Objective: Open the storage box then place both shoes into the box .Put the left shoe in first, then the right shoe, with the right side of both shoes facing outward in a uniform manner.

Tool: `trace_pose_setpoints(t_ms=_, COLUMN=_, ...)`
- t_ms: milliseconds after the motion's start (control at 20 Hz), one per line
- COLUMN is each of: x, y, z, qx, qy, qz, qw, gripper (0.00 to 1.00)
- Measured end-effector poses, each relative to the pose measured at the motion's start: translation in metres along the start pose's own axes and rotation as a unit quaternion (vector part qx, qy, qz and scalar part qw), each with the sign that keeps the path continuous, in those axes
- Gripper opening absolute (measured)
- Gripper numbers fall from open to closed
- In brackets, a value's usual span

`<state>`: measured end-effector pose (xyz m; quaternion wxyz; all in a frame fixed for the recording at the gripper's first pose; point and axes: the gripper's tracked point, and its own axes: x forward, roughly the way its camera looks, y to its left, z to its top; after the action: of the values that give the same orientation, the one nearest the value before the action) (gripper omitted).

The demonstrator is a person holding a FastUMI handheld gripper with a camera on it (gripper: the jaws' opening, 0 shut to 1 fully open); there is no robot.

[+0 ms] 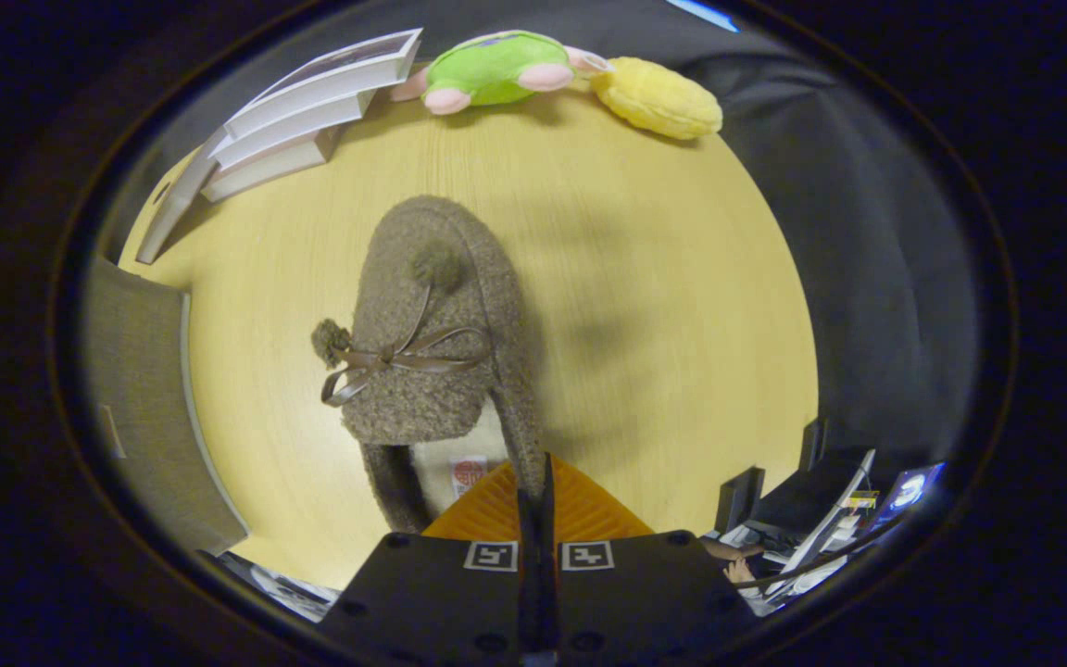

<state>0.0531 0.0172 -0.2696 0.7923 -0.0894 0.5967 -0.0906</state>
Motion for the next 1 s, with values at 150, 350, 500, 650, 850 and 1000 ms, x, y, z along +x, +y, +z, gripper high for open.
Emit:
trace_pose_setpoints(t_ms=150, x=-0.019, y=0.001, z=0.003, qx=0.009, qy=-0.025, qz=-0.027, qw=0.999, gripper=0.04)
trace_pose_setpoints(t_ms=350, x=-0.054, y=0.013, z=0.006, qx=0.008, qy=-0.041, qz=-0.044, qw=0.998, gripper=0.03)
trace_pose_setpoints(t_ms=500, x=-0.091, y=0.028, z=0.003, qx=0.018, qy=-0.046, qz=-0.046, qw=0.998, gripper=0.04)
trace_pose_setpoints(t_ms=650, x=-0.133, y=0.035, z=-0.004, qx=0.013, qy=-0.045, qz=-0.066, qw=0.997, gripper=0.03)
trace_pose_setpoints(t_ms=850, x=-0.192, y=0.056, z=-0.004, qx=0.027, qy=-0.055, qz=-0.07, qw=0.996, gripper=0.03)
trace_pose_setpoints(t_ms=1000, x=-0.229, y=0.083, z=-0.007, qx=0.039, qy=-0.064, qz=-0.062, qw=0.995, gripper=0.03)
